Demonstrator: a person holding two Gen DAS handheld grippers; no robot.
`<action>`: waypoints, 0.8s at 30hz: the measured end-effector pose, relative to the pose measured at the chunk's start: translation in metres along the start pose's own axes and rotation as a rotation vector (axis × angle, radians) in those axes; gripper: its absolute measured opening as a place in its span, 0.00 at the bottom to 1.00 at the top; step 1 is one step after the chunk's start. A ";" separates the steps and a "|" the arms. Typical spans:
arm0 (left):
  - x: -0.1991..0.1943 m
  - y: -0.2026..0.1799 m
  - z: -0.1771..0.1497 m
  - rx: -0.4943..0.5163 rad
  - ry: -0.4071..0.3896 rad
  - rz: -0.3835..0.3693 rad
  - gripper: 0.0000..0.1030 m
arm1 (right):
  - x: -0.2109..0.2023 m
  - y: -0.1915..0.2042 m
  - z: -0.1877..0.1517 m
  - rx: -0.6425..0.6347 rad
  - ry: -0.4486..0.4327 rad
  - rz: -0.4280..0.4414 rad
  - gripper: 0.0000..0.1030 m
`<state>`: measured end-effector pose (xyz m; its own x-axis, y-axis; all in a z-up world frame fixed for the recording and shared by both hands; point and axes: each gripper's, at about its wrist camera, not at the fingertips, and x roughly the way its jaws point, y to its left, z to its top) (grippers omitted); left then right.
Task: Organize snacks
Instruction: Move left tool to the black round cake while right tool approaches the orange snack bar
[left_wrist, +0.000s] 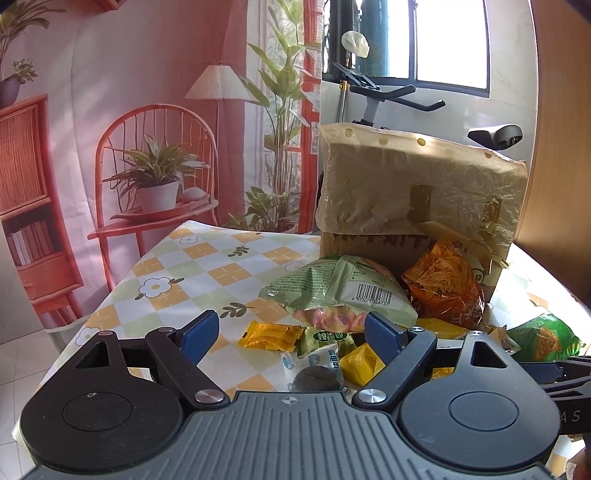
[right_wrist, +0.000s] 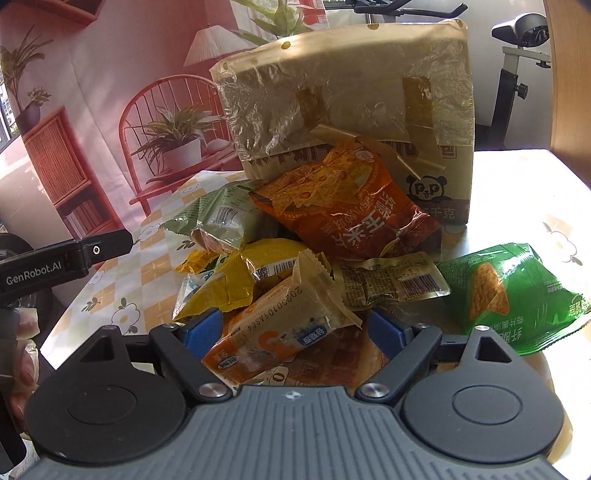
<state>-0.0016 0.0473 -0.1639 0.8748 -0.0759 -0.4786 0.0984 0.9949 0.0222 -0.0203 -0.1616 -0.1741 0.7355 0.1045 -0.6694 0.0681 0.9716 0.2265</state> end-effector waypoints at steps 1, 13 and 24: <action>0.000 0.000 0.000 0.000 0.001 -0.001 0.85 | 0.002 0.000 -0.001 0.007 0.010 0.007 0.82; 0.006 0.000 -0.006 -0.002 0.023 -0.017 0.82 | 0.024 0.012 -0.003 -0.002 0.031 -0.001 0.75; 0.003 -0.002 -0.008 -0.010 0.021 -0.024 0.81 | -0.001 0.001 0.007 -0.005 -0.091 -0.039 0.50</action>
<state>-0.0029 0.0459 -0.1723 0.8620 -0.0979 -0.4974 0.1139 0.9935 0.0018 -0.0164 -0.1626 -0.1684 0.7909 0.0473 -0.6102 0.0946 0.9756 0.1982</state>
